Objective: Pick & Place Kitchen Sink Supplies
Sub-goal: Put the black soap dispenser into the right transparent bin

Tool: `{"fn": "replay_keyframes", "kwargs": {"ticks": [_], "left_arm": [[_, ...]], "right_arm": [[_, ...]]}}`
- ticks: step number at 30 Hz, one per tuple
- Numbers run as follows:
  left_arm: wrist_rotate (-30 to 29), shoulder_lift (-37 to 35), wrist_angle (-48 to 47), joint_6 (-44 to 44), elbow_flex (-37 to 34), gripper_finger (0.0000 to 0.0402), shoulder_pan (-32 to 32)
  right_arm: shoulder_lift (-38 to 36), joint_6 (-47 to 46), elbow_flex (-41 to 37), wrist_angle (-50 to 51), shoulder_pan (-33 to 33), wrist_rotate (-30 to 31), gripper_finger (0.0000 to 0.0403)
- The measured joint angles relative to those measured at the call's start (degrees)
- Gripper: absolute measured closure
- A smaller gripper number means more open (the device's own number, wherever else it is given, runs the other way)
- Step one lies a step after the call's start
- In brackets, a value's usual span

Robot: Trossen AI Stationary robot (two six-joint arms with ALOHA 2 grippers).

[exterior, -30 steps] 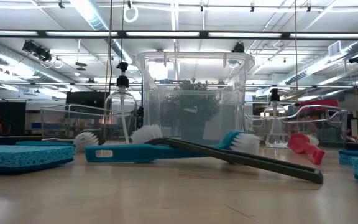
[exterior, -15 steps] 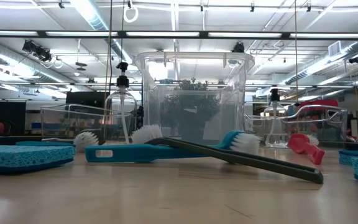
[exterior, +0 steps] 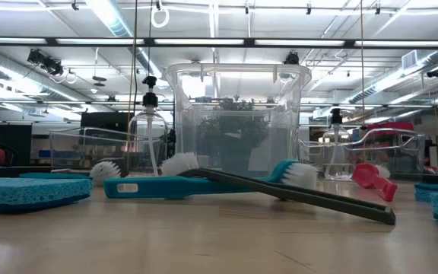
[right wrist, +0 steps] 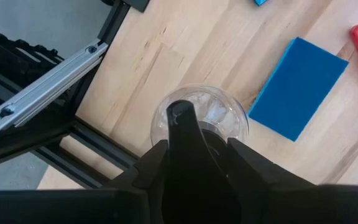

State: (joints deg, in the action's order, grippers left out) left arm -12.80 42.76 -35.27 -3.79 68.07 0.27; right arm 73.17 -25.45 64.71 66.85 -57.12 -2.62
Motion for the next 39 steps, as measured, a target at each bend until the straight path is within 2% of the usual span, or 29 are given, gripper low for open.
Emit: {"fn": "replay_keyframes", "kwargs": {"ticks": [12,17,21,29,39], "left_arm": [[0.0,0.0,0.0,0.0,0.0,0.0385,0.0],[0.0,0.0,0.0,0.0,0.0,0.0385,0.0],[0.0,0.0,0.0,0.0,0.0,0.0385,0.0],[0.0,0.0,0.0,0.0,0.0,0.0385,0.0],[0.0,0.0,0.4,0.0,0.0,0.0385,0.0]], "right_arm": [[-1.2,-1.1,1.5,0.6,0.5,0.2,0.027],[-1.8,-2.8,4.7,4.6,1.7,1.4,0.027],[-1.8,-2.8,9.1,9.8,3.0,4.5,0.027],[-1.9,-2.5,16.8,18.8,9.7,6.7,0.027],[-2.1,-3.7,23.1,23.1,20.4,9.2,0.027]]}}
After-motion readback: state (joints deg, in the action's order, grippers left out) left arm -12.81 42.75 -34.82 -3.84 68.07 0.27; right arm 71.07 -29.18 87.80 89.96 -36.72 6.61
